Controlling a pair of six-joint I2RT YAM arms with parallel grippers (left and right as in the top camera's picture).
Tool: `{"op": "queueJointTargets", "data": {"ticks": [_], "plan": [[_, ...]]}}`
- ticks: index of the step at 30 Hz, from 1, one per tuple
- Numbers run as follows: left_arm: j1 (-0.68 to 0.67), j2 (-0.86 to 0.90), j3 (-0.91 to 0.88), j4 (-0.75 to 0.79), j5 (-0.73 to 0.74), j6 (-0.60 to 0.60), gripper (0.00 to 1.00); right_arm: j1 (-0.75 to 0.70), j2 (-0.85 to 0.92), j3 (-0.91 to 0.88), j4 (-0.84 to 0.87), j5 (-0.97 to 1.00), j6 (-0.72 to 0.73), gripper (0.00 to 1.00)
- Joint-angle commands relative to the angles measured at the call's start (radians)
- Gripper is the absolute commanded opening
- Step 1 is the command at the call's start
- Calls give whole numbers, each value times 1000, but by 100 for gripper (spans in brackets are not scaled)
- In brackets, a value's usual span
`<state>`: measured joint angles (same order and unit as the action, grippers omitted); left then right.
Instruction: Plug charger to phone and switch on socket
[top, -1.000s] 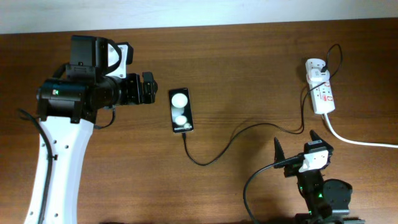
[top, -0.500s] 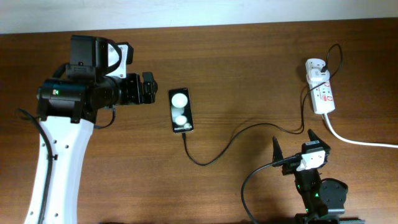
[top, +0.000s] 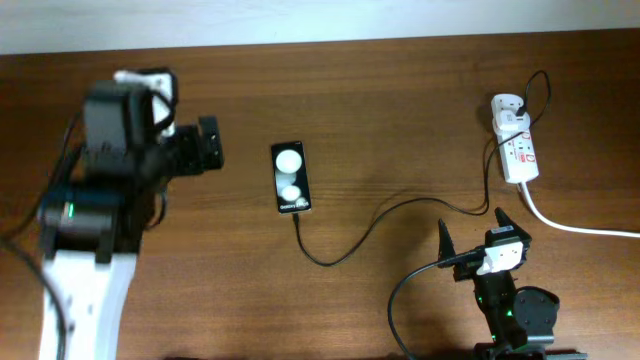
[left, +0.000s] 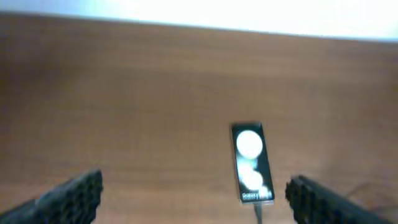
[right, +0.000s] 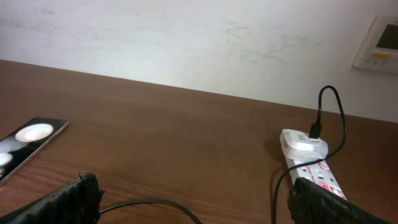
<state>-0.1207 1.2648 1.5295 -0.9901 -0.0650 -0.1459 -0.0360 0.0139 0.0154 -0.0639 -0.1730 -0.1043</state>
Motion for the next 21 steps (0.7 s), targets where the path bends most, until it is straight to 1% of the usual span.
{"op": "queueJointTargets", "data": {"ticks": [1,3,5,6,7,9,14,19,21], "plan": [[26,-163,-212,151,-29,6,99,10,-10,-10,2,5,8,99],[26,-292,-440,341,-26,6,99,10,-10,-10,2,5,8,99],[26,-442,-724,652,4,10,99,10,-10,-10,2,5,8,99],[26,-502,-832,769,35,32,99,10,-10,-10,2,5,8,99],[26,-565,-927,857,72,74,99,10,-10,-10,2,5,8,99],[26,-695,-1104,966,111,172,99,10,-10,-10,2,5,8,99],[26,-951,-1347,974,111,375,99,10,-10,-10,2,5,8,99],[70,-1101,-1497,970,107,380,99,10,-10,-10,2,5,8,99],[71,-1138,-1521,909,96,379,99,10,-10,-10,2,5,8,99]]}}
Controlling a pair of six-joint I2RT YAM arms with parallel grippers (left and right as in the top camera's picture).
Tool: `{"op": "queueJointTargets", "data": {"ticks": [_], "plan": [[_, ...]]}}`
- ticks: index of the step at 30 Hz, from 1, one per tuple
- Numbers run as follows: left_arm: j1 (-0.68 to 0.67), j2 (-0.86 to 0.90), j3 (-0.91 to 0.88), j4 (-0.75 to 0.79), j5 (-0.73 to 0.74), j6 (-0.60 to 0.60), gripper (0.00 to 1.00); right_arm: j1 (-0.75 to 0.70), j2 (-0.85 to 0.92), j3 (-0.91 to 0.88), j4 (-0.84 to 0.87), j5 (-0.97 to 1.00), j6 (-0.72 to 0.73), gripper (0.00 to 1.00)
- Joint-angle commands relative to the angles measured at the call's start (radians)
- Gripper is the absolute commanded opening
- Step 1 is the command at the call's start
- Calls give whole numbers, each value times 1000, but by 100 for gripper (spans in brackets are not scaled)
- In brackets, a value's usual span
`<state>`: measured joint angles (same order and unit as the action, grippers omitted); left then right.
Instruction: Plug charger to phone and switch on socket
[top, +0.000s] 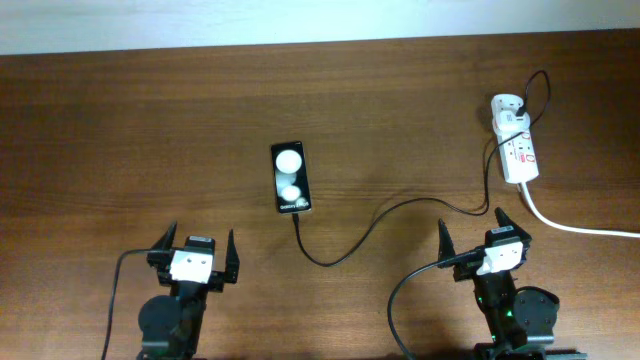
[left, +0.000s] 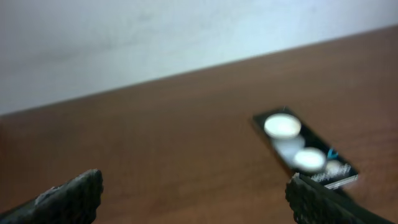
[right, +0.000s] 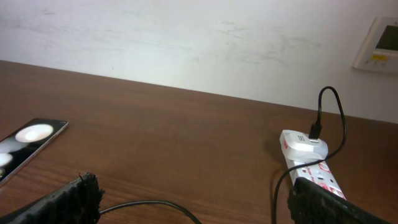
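Note:
A black phone (top: 291, 177) lies face up mid-table, its screen reflecting lights; it also shows in the wrist views (left: 305, 149) (right: 25, 146). The black charger cable (top: 380, 218) runs from the phone's near edge to a white adapter (top: 507, 108) in the white power strip (top: 520, 150). Whether the plug is seated in the phone cannot be told. My left gripper (top: 193, 245) is open at the near left, short of the phone. My right gripper (top: 470, 232) is open at the near right, with the cable lying just ahead of it (right: 155, 204).
A white mains cord (top: 580, 228) leaves the power strip toward the right edge. The brown wooden table (top: 120, 120) ends at a white wall along the back. A white wall panel (right: 379, 43) hangs at the far right.
My left arm was over the far left of the table beside the phone; now it is at the near left edge, gripper still open. The right arm, phone and cable have not moved.

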<state>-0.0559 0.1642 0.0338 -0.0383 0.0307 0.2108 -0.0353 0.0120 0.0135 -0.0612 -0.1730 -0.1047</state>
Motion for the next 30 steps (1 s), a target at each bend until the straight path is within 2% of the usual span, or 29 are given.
{"op": "queueJointTargets", "data": {"ticks": [1,4,30], "plan": [[6,-55,-25,-44,0,23,99,9,-8,-8,-1,5,8,99],[6,-160,-25,-43,0,23,99,9,-8,-8,-1,5,8,99],[6,-159,-24,-42,0,23,99,9,-8,-8,-1,5,8,99]]}}
